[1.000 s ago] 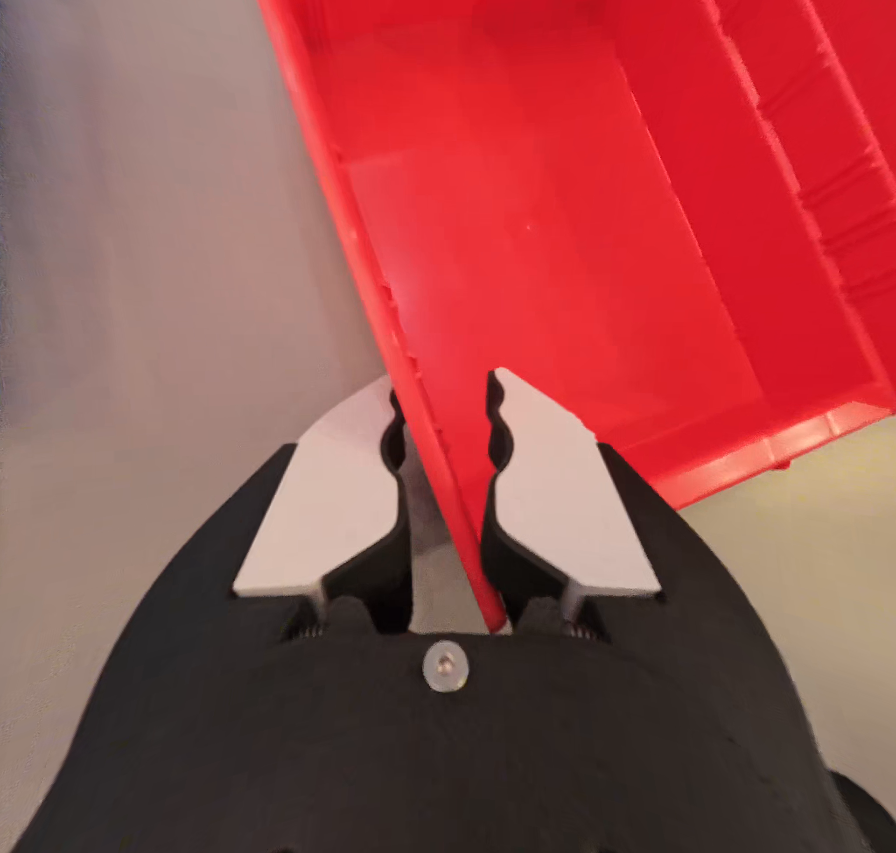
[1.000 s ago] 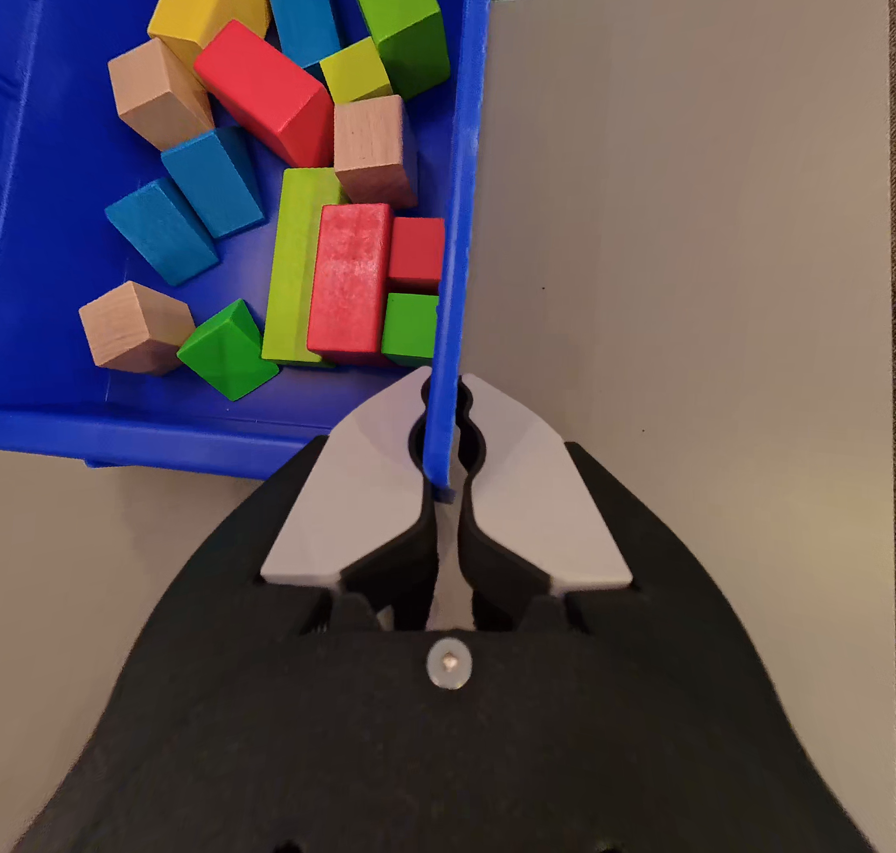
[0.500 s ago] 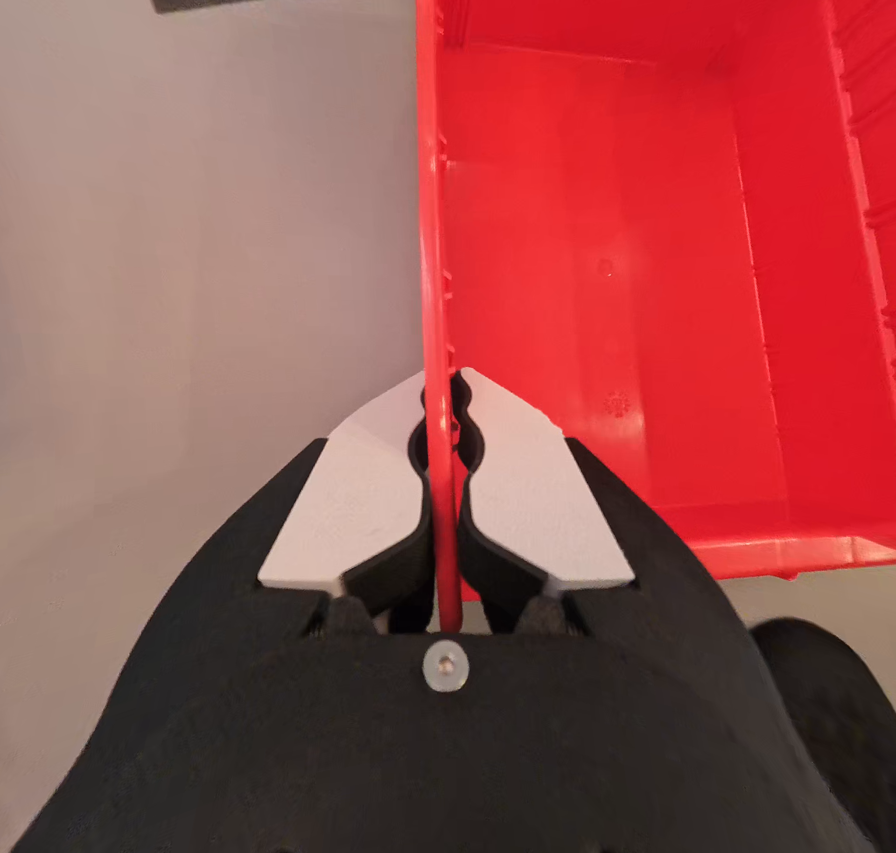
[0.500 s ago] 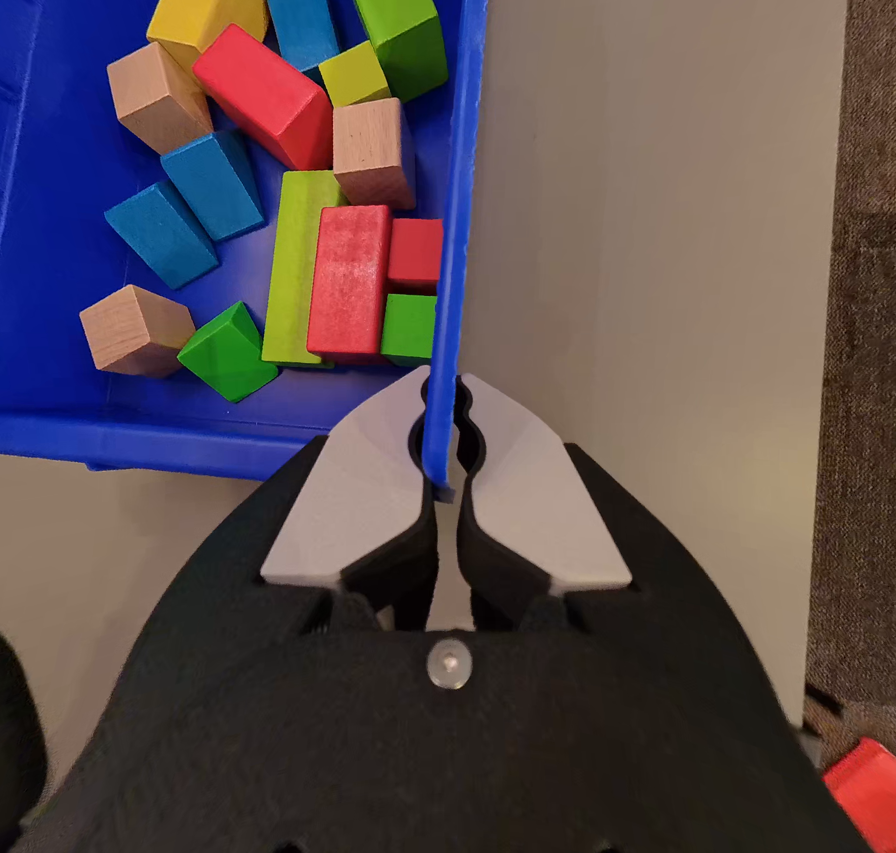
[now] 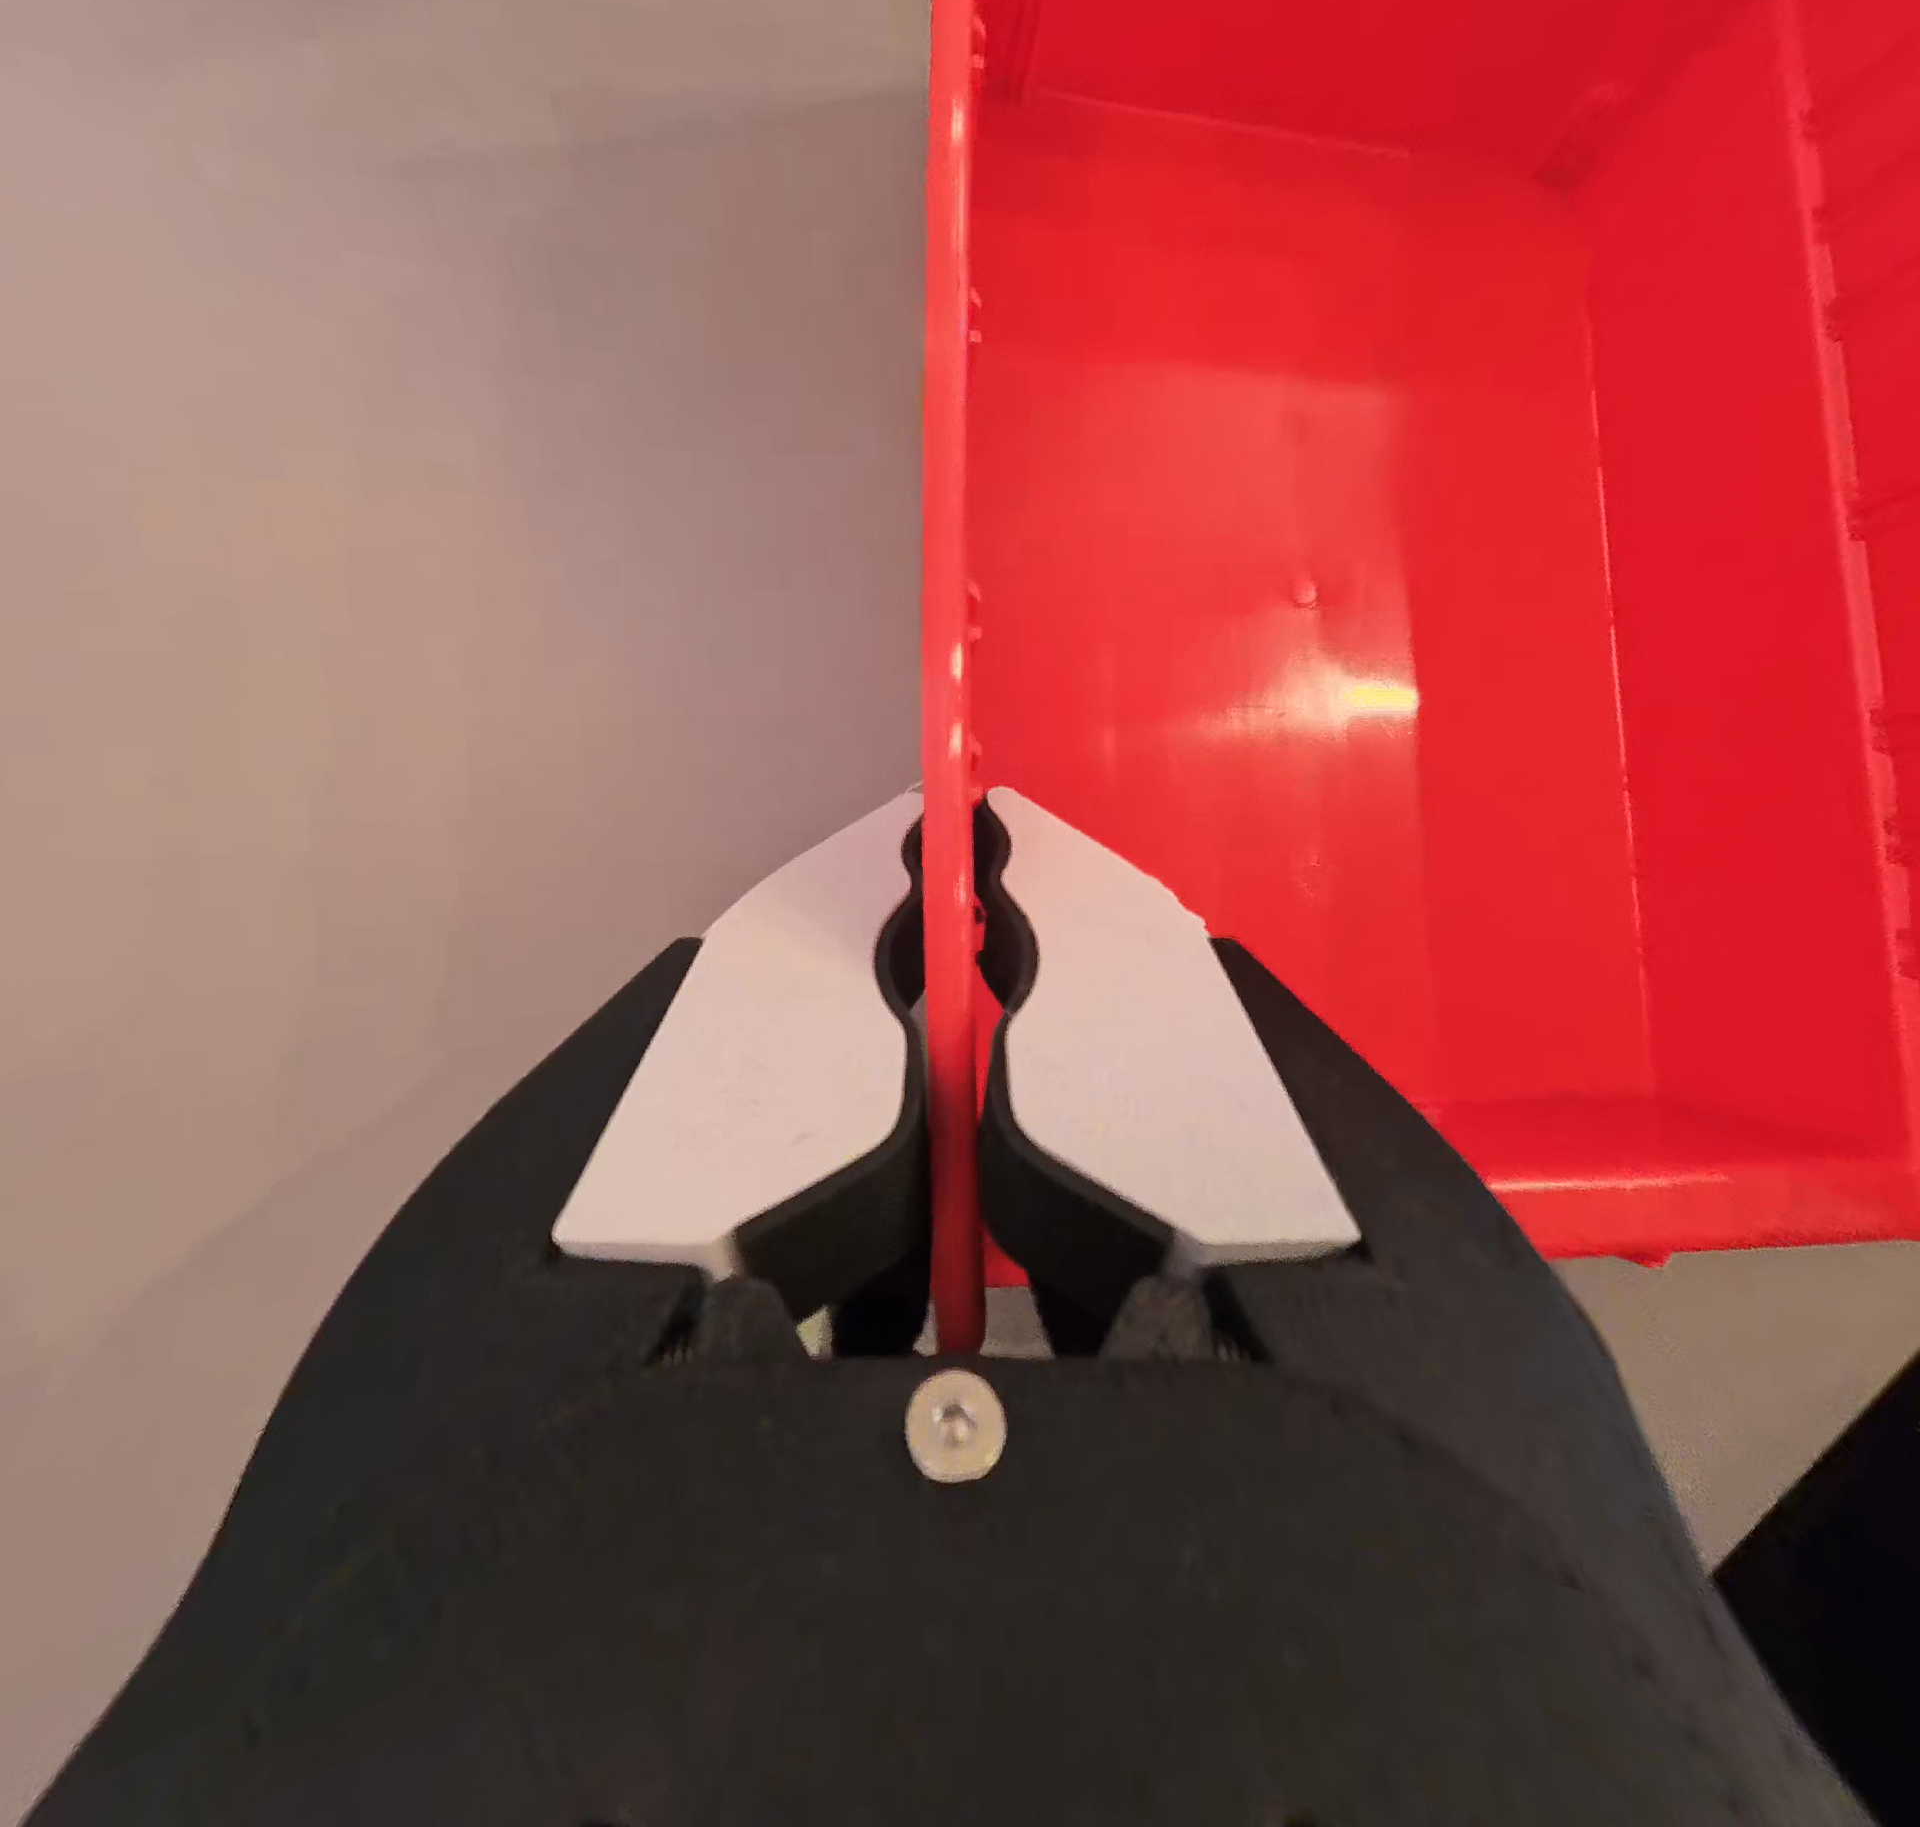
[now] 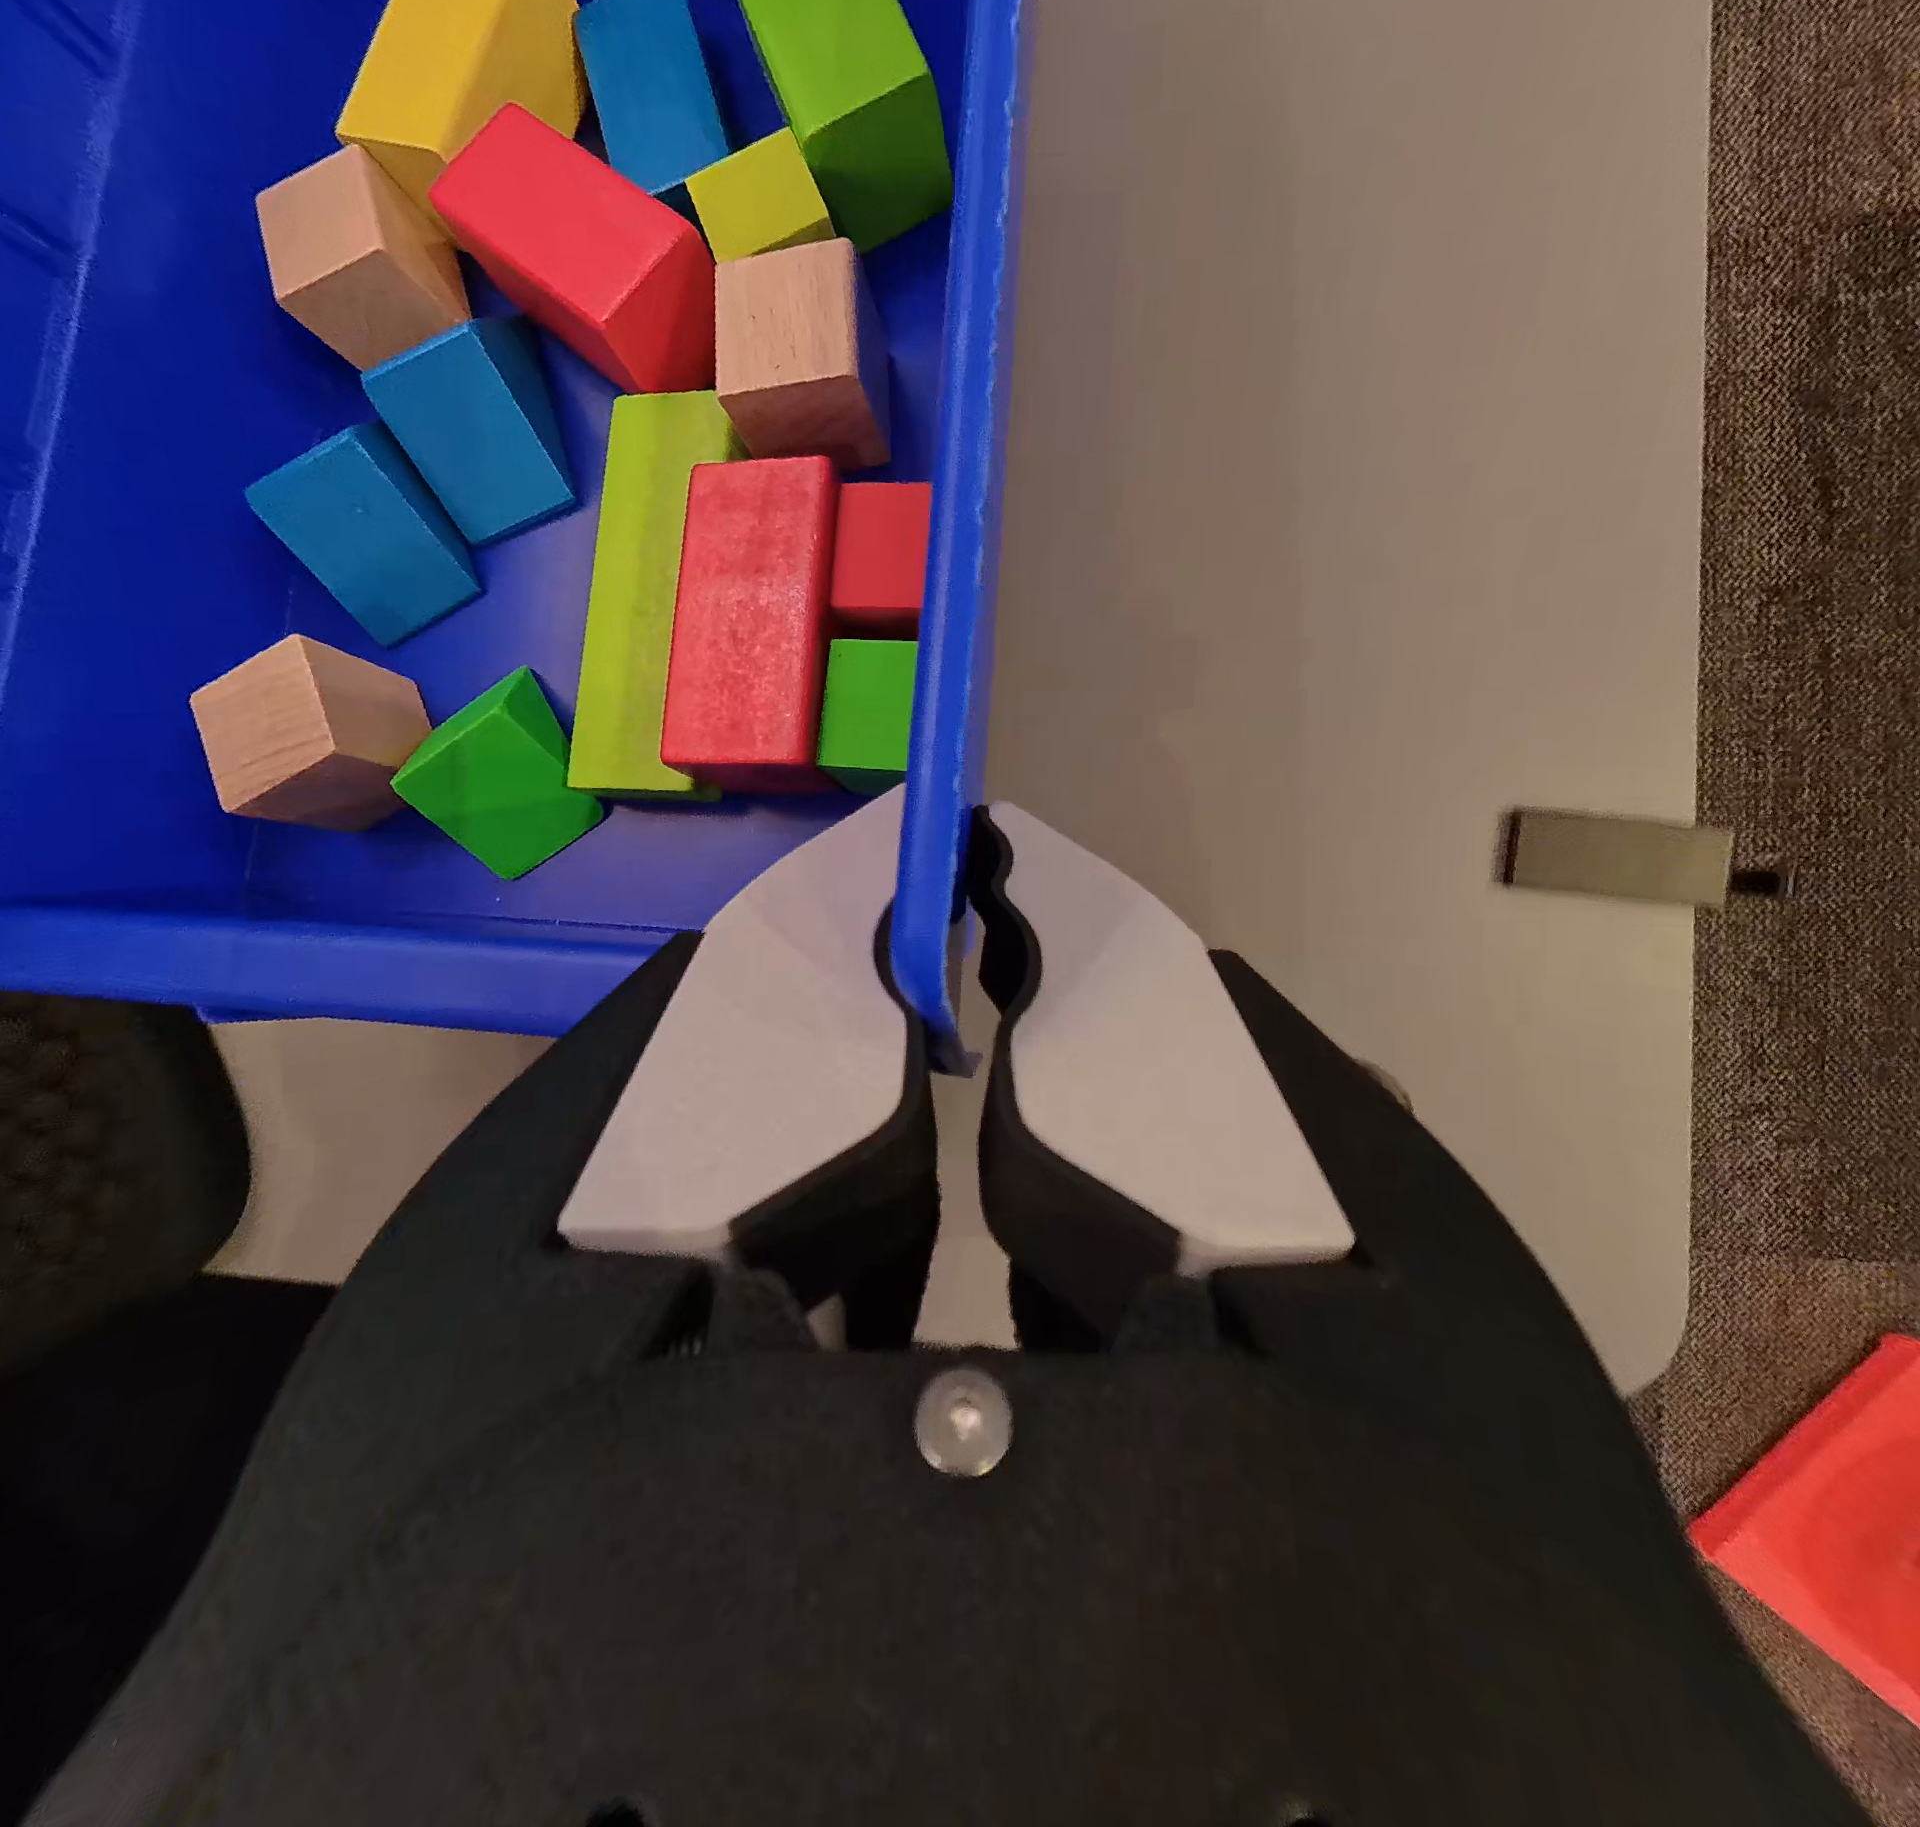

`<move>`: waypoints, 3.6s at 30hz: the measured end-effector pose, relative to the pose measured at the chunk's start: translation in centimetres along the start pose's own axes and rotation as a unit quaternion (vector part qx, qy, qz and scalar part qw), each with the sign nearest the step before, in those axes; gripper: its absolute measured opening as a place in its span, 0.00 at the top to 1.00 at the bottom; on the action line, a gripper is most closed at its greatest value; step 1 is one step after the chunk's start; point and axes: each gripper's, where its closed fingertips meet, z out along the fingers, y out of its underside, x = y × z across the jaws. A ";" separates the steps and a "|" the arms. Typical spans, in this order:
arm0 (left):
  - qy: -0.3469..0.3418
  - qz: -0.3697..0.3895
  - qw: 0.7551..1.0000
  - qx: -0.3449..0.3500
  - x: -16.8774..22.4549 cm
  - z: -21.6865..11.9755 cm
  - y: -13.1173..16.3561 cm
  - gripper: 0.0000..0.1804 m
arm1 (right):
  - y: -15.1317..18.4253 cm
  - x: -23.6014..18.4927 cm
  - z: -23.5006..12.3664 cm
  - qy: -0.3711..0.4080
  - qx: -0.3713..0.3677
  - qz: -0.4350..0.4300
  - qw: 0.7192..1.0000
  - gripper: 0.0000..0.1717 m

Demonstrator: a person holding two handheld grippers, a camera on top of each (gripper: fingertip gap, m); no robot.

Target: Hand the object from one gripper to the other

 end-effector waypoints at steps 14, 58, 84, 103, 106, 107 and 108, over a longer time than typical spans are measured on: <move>0.073 0.068 0.995 -0.003 14.4 10.3 -9.1 0.97 | 8.7 -0.8 -5.3 -0.005 0.010 0.028 1.000 0.98; 0.428 -0.222 0.862 0.157 38.0 15.7 -20.0 0.57 | 9.3 -4.7 -7.5 -0.021 -0.044 -0.026 0.998 0.98; 0.382 -0.318 0.851 0.170 24.0 -1.6 -2.4 0.76 | 2.0 -34.6 3.8 -0.142 -0.105 -0.243 0.954 0.94; 0.146 -0.340 0.906 0.203 -4.4 -4.0 -0.2 0.94 | -6.1 -58.6 18.2 -0.232 -0.084 -0.328 0.912 0.87; 0.110 -0.351 0.909 0.193 -8.1 -3.1 0.2 0.98 | -6.1 -62.0 19.6 -0.263 -0.083 -0.304 0.912 0.81; 0.112 -0.362 0.903 0.200 -9.3 -3.1 0.0 0.99 | -6.2 -63.0 19.7 -0.272 -0.082 -0.295 0.912 0.79; 0.108 -0.369 0.900 0.205 -10.3 -3.3 -0.3 0.99 | -6.4 -64.0 19.9 -0.283 -0.083 -0.288 0.911 0.76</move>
